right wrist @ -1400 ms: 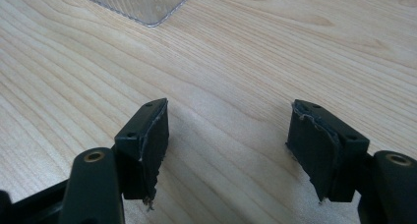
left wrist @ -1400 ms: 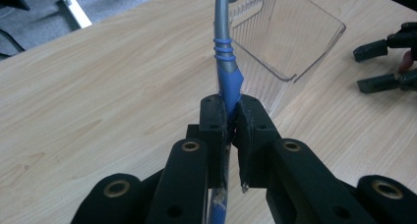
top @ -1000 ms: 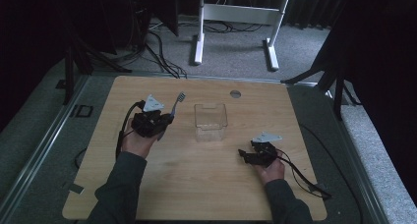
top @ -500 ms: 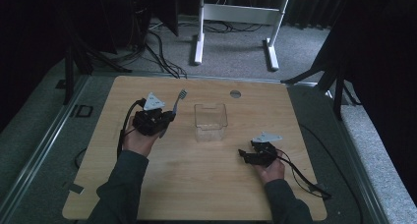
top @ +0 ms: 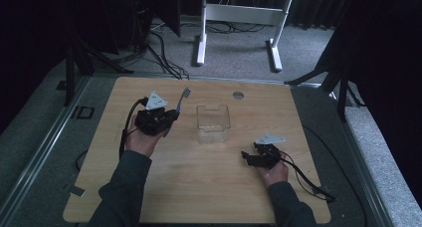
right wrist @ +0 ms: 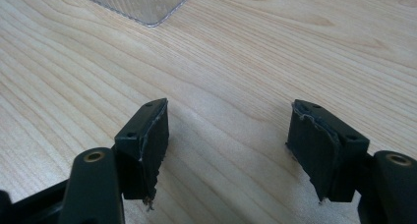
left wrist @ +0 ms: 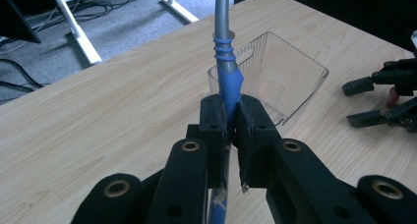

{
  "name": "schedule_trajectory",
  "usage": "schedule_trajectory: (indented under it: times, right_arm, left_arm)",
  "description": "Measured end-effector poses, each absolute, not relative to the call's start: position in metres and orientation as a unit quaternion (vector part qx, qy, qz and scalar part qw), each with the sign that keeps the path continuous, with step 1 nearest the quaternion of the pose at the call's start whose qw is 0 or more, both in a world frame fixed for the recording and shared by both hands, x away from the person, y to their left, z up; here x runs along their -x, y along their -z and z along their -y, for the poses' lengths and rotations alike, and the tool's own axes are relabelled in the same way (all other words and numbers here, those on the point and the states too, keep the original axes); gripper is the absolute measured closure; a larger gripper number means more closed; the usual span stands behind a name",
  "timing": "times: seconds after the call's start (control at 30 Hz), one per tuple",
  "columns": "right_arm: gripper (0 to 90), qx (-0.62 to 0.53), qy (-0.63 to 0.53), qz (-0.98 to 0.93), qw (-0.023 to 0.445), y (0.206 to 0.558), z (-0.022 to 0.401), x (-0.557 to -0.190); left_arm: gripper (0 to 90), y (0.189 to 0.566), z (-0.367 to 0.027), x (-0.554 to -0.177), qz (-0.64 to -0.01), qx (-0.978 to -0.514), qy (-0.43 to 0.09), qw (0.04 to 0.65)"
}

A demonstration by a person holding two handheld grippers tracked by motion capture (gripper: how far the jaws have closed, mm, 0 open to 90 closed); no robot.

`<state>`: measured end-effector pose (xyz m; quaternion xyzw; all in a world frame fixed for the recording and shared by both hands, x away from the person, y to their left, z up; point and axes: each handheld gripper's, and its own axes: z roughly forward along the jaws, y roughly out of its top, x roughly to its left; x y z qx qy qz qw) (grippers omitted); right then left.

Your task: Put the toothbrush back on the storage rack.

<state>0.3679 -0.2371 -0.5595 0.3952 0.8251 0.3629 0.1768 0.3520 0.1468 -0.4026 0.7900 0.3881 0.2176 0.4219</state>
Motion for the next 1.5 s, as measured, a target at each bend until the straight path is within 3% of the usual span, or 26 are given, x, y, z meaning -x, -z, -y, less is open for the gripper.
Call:
schedule_trajectory:
  times: [1.5]
  right_arm:
    - [31.3, -0.394, -0.363, -0.825, 0.178, 0.56, 0.237, -0.368]
  left_arm:
    - [82.5, 0.389, -0.133, -0.354, -0.368, -0.768, -0.203, 0.483]
